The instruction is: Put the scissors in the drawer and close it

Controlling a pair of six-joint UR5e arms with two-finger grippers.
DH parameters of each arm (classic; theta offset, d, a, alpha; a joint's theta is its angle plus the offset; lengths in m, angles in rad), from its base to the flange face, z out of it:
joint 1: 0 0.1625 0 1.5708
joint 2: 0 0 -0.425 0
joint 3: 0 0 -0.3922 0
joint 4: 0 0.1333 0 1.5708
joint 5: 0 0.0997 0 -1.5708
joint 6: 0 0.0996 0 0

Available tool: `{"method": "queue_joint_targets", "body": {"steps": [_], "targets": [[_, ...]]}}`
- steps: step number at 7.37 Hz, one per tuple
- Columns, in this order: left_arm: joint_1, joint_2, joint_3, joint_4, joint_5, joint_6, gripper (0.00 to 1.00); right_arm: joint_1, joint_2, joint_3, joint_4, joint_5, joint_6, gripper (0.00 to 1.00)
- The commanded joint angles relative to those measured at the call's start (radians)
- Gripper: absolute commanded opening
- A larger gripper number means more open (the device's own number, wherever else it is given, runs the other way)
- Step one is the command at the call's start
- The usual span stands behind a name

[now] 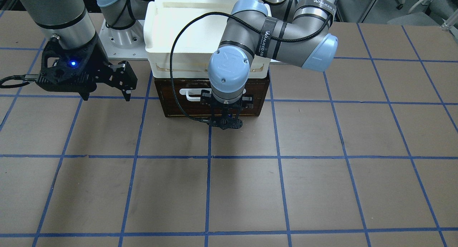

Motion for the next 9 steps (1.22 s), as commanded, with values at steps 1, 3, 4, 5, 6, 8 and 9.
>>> {"method": "queue_joint_targets", "body": {"steps": [1, 3, 4, 5, 6, 8, 9], "targets": [[0.005, 0.044, 0.021, 0.126, 0.071, 0.002, 1.00, 0.000, -0.002, 0.011, -0.004, 0.000, 0.004, 1.00], [0.011, 0.158, 0.054, 0.122, 0.094, 0.002, 1.00, 0.000, -0.004, 0.012, -0.005, -0.003, 0.005, 1.00], [0.034, 0.225, 0.050, 0.113, 0.105, 0.003, 1.00, -0.002, -0.002, 0.014, -0.005, -0.007, 0.005, 1.00], [0.048, 0.294, 0.038, 0.088, 0.105, 0.005, 1.00, 0.000, -0.004, 0.017, -0.011, -0.003, 0.011, 1.00], [0.057, 0.360, 0.035, 0.014, 0.105, 0.007, 1.00, 0.000, -0.004, 0.017, -0.009, -0.003, 0.010, 1.00], [0.123, 0.431, -0.038, 0.002, 0.102, 0.074, 0.99, 0.000, -0.002, 0.017, -0.017, 0.002, 0.010, 1.00], [0.179, 0.439, -0.063, 0.011, 0.101, 0.132, 0.99, 0.000, -0.004, 0.017, -0.020, 0.004, 0.010, 1.00]]}}
